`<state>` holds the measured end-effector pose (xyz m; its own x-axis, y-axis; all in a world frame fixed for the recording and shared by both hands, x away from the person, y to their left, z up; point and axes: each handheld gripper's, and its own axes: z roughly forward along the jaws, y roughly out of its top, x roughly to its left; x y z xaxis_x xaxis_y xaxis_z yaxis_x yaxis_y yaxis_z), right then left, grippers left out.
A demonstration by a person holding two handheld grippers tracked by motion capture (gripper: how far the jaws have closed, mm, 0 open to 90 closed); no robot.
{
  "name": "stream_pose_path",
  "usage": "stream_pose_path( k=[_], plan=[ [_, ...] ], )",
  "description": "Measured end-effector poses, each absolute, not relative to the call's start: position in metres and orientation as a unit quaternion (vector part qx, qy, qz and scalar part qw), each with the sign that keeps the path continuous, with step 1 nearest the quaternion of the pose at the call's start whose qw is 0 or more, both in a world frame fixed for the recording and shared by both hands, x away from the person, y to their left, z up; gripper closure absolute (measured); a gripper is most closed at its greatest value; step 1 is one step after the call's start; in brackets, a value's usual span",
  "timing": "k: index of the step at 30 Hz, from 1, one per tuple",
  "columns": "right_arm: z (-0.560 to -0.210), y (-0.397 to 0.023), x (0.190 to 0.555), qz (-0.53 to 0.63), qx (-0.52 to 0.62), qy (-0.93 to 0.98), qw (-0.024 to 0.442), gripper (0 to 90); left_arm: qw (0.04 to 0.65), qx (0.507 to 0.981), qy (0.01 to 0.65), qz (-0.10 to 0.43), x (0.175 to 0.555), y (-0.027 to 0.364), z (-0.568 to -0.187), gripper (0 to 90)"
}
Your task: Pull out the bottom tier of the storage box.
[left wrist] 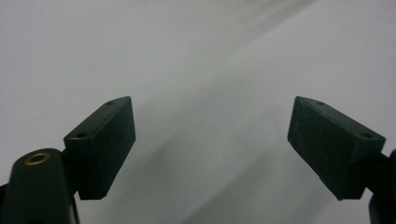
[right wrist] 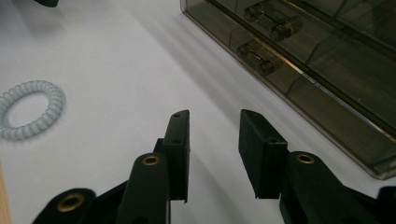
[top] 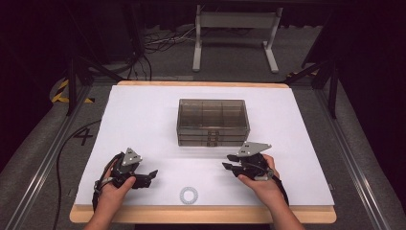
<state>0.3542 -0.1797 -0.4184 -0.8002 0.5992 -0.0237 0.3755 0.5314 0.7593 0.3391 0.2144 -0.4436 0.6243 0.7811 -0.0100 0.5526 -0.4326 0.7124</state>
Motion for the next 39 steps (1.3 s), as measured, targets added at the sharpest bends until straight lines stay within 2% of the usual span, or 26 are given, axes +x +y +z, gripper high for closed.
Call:
stream_pose_path(
  k=[14,20,39],
  plan=[
    [-0.428,-0.169,0.357,0.380,0.281,0.869,0.149,66.1,0.361,0.827,0.398,0.164,0.342,0.212,-0.441,16.0],
    [-0.428,-0.166,0.356,0.375,0.280,0.867,0.172,70.7,0.364,0.824,0.401,0.165,0.343,0.214,-0.441,16.0],
    [-0.426,-0.143,0.354,0.304,0.245,0.888,0.245,71.0,0.368,0.820,0.406,0.165,0.343,0.217,-0.439,15.9]
  ],
)
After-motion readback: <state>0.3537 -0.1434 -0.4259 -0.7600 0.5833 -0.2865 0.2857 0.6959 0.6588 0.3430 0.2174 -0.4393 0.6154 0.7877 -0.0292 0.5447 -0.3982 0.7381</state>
